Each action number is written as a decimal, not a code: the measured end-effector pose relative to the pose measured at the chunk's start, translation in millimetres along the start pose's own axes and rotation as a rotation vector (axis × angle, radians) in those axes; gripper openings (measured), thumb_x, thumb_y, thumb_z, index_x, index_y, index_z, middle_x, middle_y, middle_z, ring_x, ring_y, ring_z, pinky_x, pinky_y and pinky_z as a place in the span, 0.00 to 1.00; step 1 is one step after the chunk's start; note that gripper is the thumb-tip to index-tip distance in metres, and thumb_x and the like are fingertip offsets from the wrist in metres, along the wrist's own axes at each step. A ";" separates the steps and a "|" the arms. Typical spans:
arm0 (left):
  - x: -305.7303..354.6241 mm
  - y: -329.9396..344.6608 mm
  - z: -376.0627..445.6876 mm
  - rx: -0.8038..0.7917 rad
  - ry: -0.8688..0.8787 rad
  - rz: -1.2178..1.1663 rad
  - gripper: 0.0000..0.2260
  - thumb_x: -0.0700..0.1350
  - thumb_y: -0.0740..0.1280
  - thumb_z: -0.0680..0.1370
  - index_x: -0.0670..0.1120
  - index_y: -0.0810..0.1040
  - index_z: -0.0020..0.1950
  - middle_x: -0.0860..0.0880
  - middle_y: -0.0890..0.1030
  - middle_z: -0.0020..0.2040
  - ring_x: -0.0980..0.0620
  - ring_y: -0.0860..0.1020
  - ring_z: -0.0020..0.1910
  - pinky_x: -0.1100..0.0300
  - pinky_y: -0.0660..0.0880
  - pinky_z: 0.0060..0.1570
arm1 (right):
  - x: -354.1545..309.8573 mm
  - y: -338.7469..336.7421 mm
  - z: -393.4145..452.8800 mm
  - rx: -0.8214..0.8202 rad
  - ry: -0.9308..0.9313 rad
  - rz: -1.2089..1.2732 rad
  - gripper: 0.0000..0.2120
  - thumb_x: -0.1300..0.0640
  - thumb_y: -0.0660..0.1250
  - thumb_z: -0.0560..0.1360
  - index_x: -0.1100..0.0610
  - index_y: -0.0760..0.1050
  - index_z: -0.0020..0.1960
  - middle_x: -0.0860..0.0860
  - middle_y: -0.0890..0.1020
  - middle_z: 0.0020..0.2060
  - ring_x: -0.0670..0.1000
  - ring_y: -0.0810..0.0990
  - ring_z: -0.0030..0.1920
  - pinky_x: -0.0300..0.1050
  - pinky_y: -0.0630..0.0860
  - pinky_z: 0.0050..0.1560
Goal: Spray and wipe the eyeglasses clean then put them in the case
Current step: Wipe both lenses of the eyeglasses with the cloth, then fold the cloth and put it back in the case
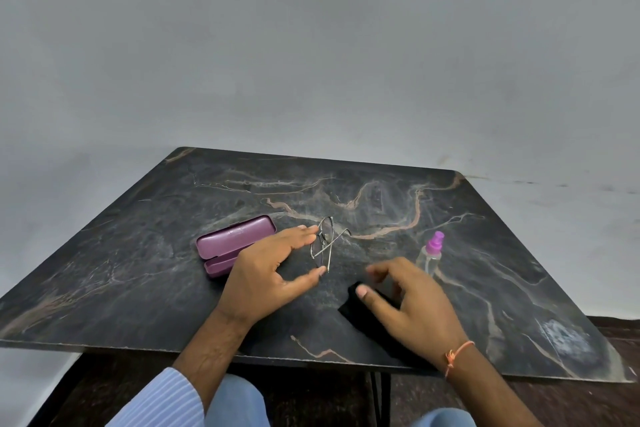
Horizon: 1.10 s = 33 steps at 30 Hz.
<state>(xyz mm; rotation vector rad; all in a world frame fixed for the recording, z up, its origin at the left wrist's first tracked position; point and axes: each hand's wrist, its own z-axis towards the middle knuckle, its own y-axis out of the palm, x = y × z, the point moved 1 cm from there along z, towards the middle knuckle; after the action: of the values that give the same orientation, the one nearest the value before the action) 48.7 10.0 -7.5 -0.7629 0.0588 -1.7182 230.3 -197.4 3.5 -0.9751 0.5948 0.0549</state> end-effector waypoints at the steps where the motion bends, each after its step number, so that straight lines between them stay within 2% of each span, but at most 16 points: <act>1: 0.4 0.3 1.2 -0.024 0.040 0.045 0.23 0.47 0.86 0.72 0.44 0.87 0.65 0.53 0.86 0.68 0.57 0.82 0.71 0.55 0.80 0.72 | 0.9 0.0 -7.3 -0.047 -0.023 -0.039 0.22 0.29 0.67 0.74 0.41 0.81 0.60 0.34 0.78 0.52 0.39 0.79 0.52 0.37 0.77 0.51; 5: 4.4 -1.8 12.9 -0.198 0.243 0.221 0.20 0.50 0.82 0.76 0.46 0.86 0.66 0.54 0.86 0.69 0.54 0.81 0.74 0.52 0.82 0.69 | 6.3 -1.9 -24.3 -0.106 -0.051 -0.116 0.26 0.26 0.67 0.72 0.39 0.80 0.62 0.33 0.75 0.56 0.38 0.75 0.58 0.38 0.76 0.56; 8: 15.9 -3.6 32.1 -0.342 0.460 0.379 0.18 0.52 0.79 0.78 0.46 0.87 0.64 0.53 0.87 0.68 0.51 0.83 0.70 0.54 0.83 0.67 | 10.3 -2.0 -28.3 -0.074 -0.041 -0.069 0.21 0.28 0.68 0.72 0.40 0.81 0.58 0.34 0.76 0.54 0.40 0.75 0.57 0.41 0.77 0.56; 11: 26.6 1.2 48.3 -0.492 0.660 0.509 0.17 0.54 0.77 0.78 0.46 0.86 0.64 0.53 0.89 0.63 0.49 0.86 0.64 0.52 0.85 0.58 | 13.0 -1.4 -29.6 -0.055 -0.020 -0.023 0.16 0.31 0.70 0.72 0.40 0.82 0.53 0.34 0.77 0.52 0.40 0.76 0.56 0.43 0.78 0.56; 14: 26.9 7.0 57.8 -0.616 0.739 0.562 0.18 0.53 0.75 0.79 0.47 0.84 0.66 0.53 0.88 0.63 0.48 0.85 0.60 0.50 0.85 0.48 | 14.1 -1.3 -29.1 -0.048 -0.013 0.002 0.15 0.33 0.71 0.72 0.40 0.82 0.52 0.34 0.78 0.51 0.40 0.76 0.55 0.43 0.77 0.57; 18: 28.3 13.5 66.6 -0.697 0.847 0.591 0.16 0.54 0.74 0.79 0.49 0.83 0.64 0.55 0.87 0.66 0.48 0.85 0.57 0.52 0.83 0.45 | 18.3 -2.7 -30.8 -0.059 0.019 0.035 0.13 0.35 0.71 0.71 0.41 0.82 0.50 0.36 0.79 0.49 0.40 0.77 0.55 0.39 0.76 0.57; 23: 24.5 21.3 63.6 -0.759 0.915 0.612 0.15 0.58 0.71 0.81 0.52 0.83 0.64 0.56 0.85 0.68 0.50 0.84 0.54 0.54 0.80 0.37 | 30.0 -9.9 -35.9 -0.049 0.083 0.093 0.05 0.44 0.76 0.73 0.42 0.82 0.46 0.36 0.81 0.46 0.38 0.76 0.54 0.29 0.68 0.54; 26: 22.0 21.3 66.0 -0.788 0.901 0.594 0.17 0.60 0.71 0.82 0.53 0.82 0.66 0.58 0.84 0.69 0.51 0.82 0.54 0.56 0.77 0.31 | 31.7 -15.7 -39.5 -0.052 0.116 0.134 0.05 0.47 0.78 0.74 0.41 0.81 0.45 0.36 0.82 0.44 0.38 0.76 0.54 0.28 0.67 0.52; 30: 26.5 22.6 75.7 -0.860 0.886 0.541 0.17 0.62 0.71 0.82 0.56 0.82 0.67 0.59 0.84 0.68 0.53 0.81 0.55 0.59 0.75 0.30 | 31.6 -20.7 -40.1 0.014 0.183 0.288 0.06 0.51 0.79 0.74 0.42 0.83 0.44 0.37 0.83 0.45 0.42 0.81 0.49 0.29 0.72 0.48; 33: 29.5 25.4 81.0 -0.944 0.856 0.534 0.17 0.63 0.66 0.84 0.56 0.81 0.68 0.59 0.84 0.69 0.52 0.82 0.59 0.54 0.81 0.35 | 34.3 -23.0 -40.0 0.038 0.263 0.444 0.06 0.52 0.80 0.74 0.43 0.84 0.44 0.39 0.86 0.44 0.45 0.83 0.43 0.34 0.77 0.46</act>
<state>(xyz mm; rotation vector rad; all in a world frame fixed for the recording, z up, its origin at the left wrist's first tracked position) 109.3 4.4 58.6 -0.5153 1.5939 -1.3201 248.2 -249.7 -12.7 -0.8037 1.0444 0.3120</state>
